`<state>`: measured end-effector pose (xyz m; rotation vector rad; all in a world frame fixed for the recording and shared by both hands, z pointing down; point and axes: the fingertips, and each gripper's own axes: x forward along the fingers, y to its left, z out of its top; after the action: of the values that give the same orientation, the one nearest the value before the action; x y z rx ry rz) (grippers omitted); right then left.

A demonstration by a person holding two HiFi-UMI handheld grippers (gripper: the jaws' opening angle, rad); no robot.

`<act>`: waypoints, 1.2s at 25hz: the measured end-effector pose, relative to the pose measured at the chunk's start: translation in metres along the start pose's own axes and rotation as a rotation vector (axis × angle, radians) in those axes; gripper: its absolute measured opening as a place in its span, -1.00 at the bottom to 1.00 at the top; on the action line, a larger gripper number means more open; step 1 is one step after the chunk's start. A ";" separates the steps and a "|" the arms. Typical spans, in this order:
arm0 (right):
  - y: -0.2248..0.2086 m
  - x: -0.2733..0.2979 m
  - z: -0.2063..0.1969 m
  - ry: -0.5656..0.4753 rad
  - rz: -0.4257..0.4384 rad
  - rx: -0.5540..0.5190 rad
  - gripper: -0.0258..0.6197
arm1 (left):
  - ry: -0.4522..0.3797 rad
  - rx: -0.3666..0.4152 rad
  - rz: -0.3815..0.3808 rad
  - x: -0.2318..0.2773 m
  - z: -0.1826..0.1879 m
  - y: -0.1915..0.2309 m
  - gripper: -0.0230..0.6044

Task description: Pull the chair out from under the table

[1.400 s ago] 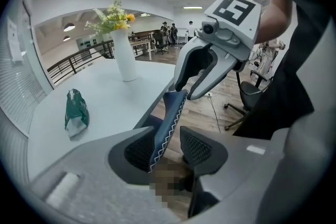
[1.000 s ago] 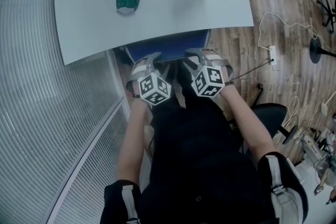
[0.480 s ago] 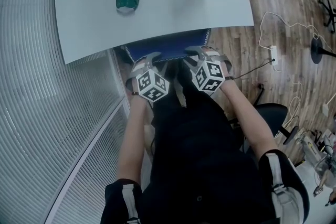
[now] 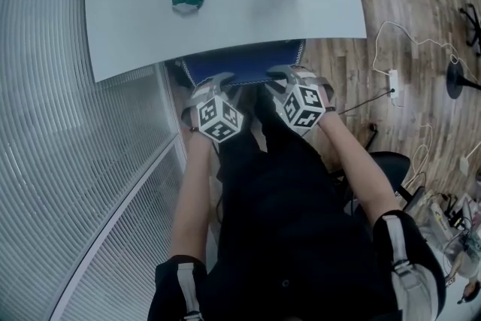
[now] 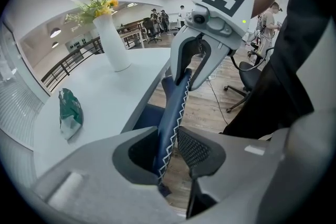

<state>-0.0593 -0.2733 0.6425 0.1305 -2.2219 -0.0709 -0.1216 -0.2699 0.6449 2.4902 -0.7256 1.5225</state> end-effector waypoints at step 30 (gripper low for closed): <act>0.130 0.016 -0.033 0.098 0.043 0.075 -0.61 | 0.018 0.053 -0.109 -0.002 -0.060 -0.123 -0.59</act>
<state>-0.0515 -0.1460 0.6880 0.1244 -2.1296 0.0418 -0.1134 -0.1403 0.6883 2.5056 -0.5445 1.5432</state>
